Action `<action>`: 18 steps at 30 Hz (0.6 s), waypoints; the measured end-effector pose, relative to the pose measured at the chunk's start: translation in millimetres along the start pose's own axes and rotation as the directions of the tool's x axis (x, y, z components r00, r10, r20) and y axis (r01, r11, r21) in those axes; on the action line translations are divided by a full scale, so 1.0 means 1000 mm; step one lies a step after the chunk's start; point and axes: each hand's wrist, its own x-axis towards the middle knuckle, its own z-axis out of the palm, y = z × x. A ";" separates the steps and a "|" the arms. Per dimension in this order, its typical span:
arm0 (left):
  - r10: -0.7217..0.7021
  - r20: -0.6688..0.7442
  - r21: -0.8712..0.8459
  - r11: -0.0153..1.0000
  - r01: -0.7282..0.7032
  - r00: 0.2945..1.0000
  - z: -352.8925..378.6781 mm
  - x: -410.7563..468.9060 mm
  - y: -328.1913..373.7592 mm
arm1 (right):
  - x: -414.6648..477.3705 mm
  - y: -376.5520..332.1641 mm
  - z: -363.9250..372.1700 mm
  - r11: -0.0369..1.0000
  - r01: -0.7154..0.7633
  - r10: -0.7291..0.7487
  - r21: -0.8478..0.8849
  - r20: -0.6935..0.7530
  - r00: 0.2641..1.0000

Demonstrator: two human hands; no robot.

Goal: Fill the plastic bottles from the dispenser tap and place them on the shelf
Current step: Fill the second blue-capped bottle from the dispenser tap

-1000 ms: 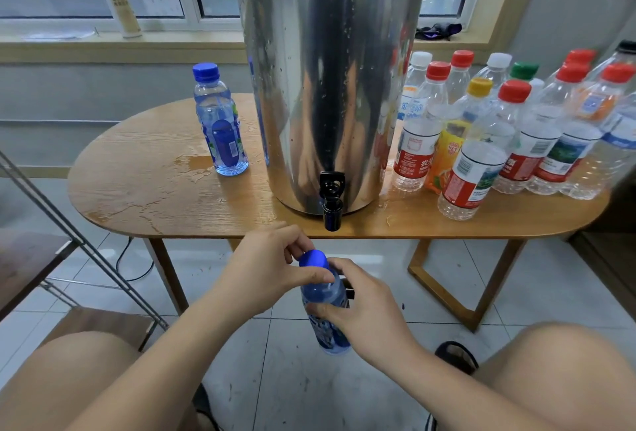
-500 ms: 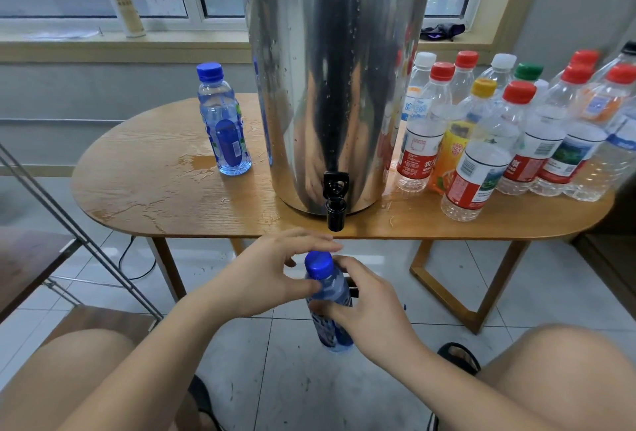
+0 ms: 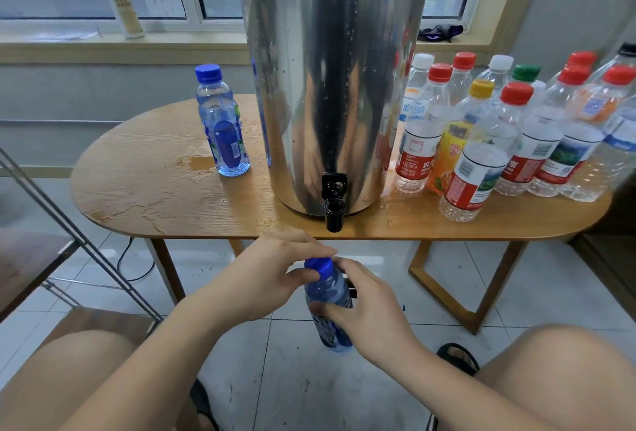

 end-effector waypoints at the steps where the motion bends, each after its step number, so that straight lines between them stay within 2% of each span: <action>1: 0.017 -0.006 -0.032 0.999 -0.017 1.000 0.000 -0.001 -0.001 | 0.000 0.000 -0.001 1.000 0.002 -0.002 -0.003 -0.009 1.000; 3: -0.006 -0.034 -0.082 0.997 0.003 0.999 -0.001 -0.002 0.000 | 0.002 0.001 -0.003 1.000 0.001 -0.001 -0.013 -0.017 1.000; 5: -0.090 -0.056 -0.085 0.993 0.085 0.994 -0.002 -0.003 0.002 | 0.002 -0.001 -0.005 1.000 0.001 -0.002 -0.023 -0.013 1.000; 9: -0.139 -0.099 0.099 0.984 0.149 0.985 0.001 -0.001 0.007 | 0.003 -0.002 -0.003 0.998 0.010 -0.010 -0.056 0.006 1.000; 18: -0.021 -0.074 0.112 0.993 0.029 0.997 0.003 -0.001 0.023 | 0.000 -0.006 -0.007 0.999 0.041 -0.042 -0.036 -0.022 0.999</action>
